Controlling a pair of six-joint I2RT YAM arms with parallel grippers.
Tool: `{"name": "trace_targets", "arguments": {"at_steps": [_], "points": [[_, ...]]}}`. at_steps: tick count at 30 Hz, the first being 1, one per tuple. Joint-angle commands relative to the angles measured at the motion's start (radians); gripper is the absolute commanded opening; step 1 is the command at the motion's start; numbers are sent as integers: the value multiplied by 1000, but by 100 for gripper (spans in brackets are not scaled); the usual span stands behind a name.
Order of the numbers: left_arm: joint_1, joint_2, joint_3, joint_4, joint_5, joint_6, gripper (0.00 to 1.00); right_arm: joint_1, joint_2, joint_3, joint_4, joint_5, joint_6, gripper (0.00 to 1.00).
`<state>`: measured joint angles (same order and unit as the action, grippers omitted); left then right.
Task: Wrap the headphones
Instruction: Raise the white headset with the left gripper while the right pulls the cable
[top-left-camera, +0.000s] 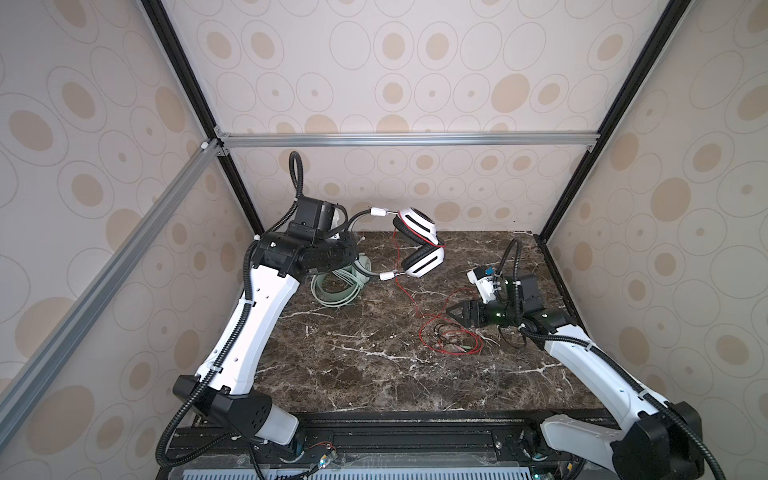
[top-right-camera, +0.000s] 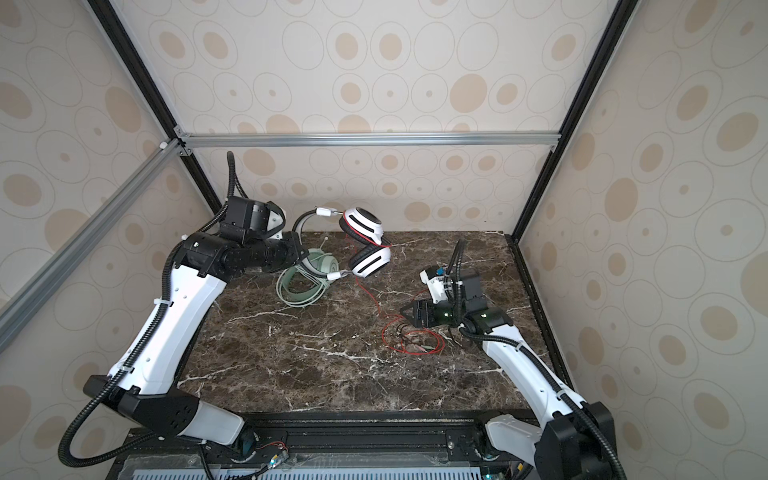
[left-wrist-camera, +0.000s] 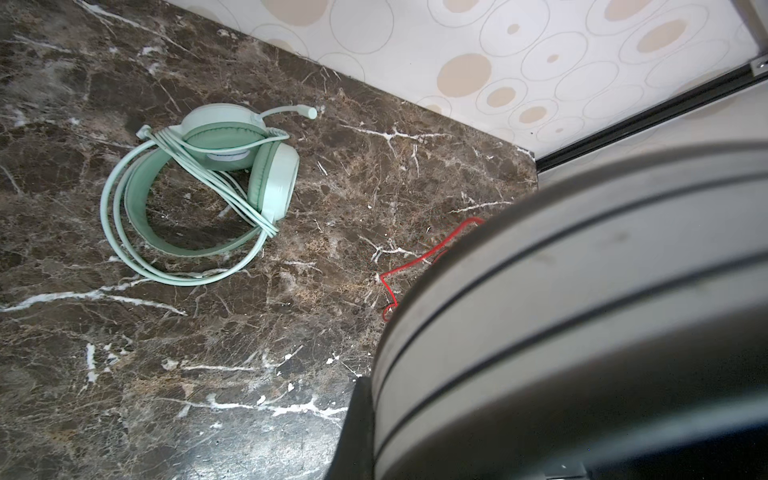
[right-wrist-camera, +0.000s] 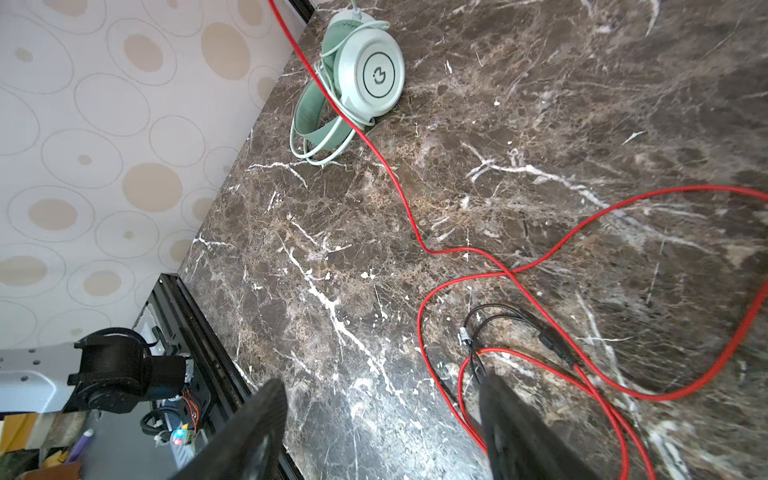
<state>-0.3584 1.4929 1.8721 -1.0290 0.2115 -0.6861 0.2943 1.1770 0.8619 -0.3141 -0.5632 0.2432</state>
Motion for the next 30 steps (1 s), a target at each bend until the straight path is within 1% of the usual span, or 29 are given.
{"name": "trace_targets", "arguments": {"at_steps": [1,5,11,14,18,24,30], "points": [[9,10,100,12,51,-39,0,-6,52,-15,83,-24,64,73],[10,14,138,27,75,-42,0,-2,162,-1,171,-83,82,66],[12,20,158,49,101,-47,0,40,332,83,250,-78,49,67],[13,31,176,43,104,-47,0,71,447,155,269,-99,44,64],[17,45,205,35,102,-44,0,116,568,220,309,-78,42,64],[33,79,257,21,117,-47,0,147,673,242,383,-60,29,65],[52,111,310,28,143,-62,0,166,696,207,455,-64,36,62]]}}
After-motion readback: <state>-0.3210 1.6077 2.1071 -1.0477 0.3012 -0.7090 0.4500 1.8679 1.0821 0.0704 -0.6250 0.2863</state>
